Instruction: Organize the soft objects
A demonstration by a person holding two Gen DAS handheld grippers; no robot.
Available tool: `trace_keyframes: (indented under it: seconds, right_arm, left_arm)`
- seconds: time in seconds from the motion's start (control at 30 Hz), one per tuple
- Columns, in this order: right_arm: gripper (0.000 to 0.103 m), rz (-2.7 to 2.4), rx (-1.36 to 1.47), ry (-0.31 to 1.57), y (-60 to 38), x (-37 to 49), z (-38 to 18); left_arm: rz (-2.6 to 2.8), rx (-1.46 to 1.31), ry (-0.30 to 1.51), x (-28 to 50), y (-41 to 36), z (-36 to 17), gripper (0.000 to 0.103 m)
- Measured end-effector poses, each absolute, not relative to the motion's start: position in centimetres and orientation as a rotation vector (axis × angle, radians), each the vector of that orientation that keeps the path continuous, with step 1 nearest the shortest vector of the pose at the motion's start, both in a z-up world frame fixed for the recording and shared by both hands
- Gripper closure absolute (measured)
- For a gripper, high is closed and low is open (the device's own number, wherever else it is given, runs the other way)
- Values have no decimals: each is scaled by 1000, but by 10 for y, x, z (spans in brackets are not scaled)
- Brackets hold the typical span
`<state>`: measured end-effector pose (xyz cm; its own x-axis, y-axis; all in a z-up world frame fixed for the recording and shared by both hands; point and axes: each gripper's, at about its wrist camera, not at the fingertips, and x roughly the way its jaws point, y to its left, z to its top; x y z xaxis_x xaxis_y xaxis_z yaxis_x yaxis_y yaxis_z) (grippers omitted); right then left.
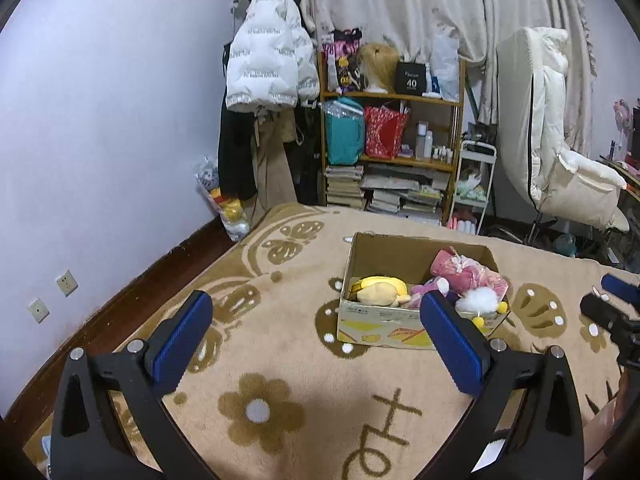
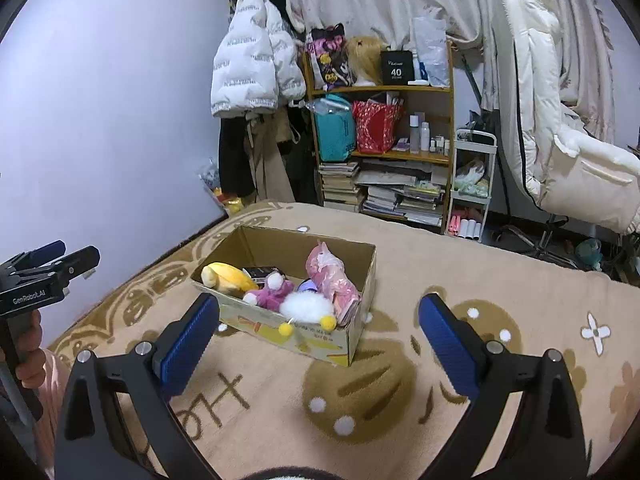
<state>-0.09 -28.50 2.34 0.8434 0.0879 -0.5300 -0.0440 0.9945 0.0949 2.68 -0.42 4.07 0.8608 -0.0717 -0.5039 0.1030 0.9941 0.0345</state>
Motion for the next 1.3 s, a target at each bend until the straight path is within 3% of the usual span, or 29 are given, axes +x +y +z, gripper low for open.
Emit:
trace_keyframes:
  seconds: [1.3]
  right_arm:
    - [0, 33, 160, 576, -301, -29, -28]
  left_arm:
    - [-130, 176, 575, 28, -17, 2, 1]
